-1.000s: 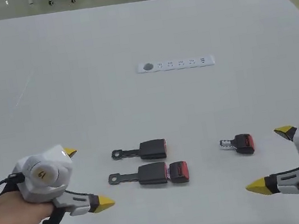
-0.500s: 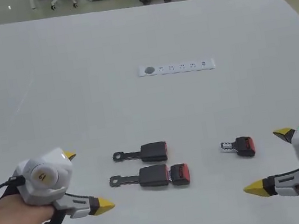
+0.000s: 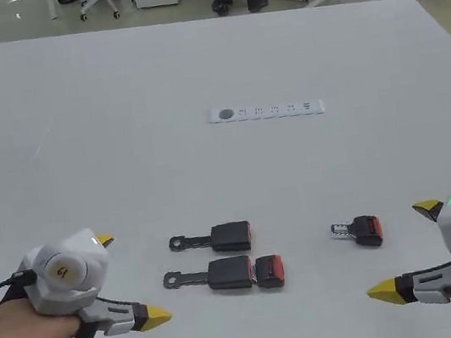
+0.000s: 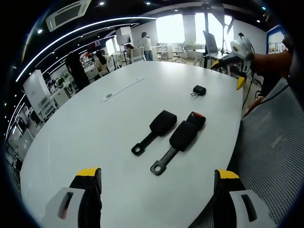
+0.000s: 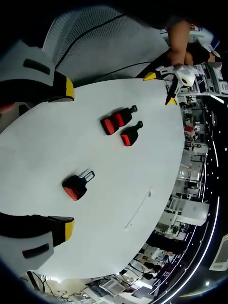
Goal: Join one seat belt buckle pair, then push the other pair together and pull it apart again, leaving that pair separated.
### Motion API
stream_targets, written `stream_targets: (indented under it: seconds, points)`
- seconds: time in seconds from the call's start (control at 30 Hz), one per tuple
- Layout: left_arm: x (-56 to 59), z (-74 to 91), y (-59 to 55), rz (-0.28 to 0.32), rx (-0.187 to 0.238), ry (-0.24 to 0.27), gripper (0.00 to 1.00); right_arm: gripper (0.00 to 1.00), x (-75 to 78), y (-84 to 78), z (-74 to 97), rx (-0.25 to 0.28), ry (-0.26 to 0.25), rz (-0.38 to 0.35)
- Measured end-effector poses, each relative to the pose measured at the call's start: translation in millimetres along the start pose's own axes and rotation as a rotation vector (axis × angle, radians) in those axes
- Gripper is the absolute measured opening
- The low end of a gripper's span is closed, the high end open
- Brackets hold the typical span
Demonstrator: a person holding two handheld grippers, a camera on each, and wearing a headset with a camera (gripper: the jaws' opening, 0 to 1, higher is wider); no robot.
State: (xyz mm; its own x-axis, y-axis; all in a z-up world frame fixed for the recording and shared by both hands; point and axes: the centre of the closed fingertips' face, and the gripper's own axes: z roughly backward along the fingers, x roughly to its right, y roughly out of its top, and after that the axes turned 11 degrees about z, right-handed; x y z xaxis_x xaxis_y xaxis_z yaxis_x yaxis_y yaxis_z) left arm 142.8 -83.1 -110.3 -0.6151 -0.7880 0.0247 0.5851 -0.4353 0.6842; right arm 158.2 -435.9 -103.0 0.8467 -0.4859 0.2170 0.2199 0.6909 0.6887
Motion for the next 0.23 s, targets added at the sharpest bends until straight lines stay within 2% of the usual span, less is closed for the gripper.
stream_targets:
  seconds: [0.23]
  points:
    - [-5.1, -1.6, 0.0, -0.001, 0.000, 0.002, 1.00, 1.00, 0.0, -1.5, -4.6, -0.003, 0.009, -0.005]
